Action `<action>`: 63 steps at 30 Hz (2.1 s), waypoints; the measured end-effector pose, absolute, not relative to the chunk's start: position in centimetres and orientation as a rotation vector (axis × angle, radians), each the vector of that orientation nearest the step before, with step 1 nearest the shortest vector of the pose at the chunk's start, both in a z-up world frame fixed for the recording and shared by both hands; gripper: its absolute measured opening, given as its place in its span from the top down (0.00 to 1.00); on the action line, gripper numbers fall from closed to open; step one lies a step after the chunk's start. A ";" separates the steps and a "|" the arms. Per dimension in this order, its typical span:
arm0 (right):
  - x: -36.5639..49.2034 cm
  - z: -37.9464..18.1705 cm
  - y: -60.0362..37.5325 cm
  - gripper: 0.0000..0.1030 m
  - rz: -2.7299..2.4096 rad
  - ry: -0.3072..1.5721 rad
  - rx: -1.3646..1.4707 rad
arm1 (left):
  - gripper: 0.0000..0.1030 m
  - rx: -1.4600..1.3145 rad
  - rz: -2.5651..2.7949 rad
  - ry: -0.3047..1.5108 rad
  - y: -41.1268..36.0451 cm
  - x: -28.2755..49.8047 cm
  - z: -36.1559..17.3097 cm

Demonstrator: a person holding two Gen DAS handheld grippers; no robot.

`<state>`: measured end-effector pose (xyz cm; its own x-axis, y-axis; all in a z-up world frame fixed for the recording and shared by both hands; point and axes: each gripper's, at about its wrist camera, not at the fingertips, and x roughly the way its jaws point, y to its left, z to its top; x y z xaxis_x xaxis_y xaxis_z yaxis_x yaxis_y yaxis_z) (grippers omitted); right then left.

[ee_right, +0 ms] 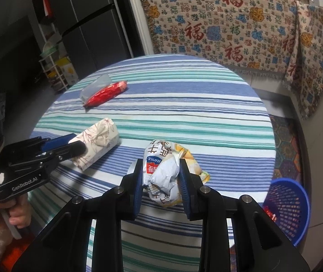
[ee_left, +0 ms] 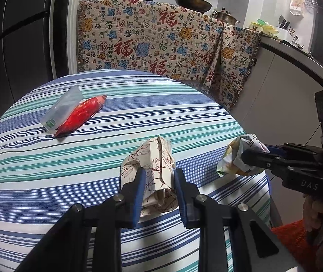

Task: Collect trash
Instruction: 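Carry both bags over the blue basket and open both grippers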

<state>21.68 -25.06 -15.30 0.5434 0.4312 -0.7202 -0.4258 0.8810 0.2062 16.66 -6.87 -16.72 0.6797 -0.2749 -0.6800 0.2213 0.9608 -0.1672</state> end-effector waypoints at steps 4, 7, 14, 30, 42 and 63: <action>21.5 -14.8 -26.2 0.72 0.495 0.844 0.028 | 0.76 -0.055 -0.289 0.770 -8.0 16.7 -16.6; 21.4 -14.5 -27.5 0.72 0.482 0.842 0.054 | 0.76 -0.050 -0.300 0.770 -8.9 16.7 -16.6; 20.9 -15.3 -29.0 0.72 0.474 0.876 0.054 | 0.59 0.069 -0.268 0.845 -10.2 16.0 -18.6; 20.1 -14.4 -30.0 0.72 0.486 0.854 0.076 | 0.67 0.050 -0.317 0.819 -11.8 16.4 -18.2; 21.7 -12.2 -43.5 0.72 0.245 0.862 0.144 | 0.66 0.015 -0.602 0.831 -26.1 19.2 -14.5; 23.7 -19.4 -57.9 0.72 0.007 0.950 0.362 | 0.65 0.070 -0.765 0.939 -42.2 24.9 -21.3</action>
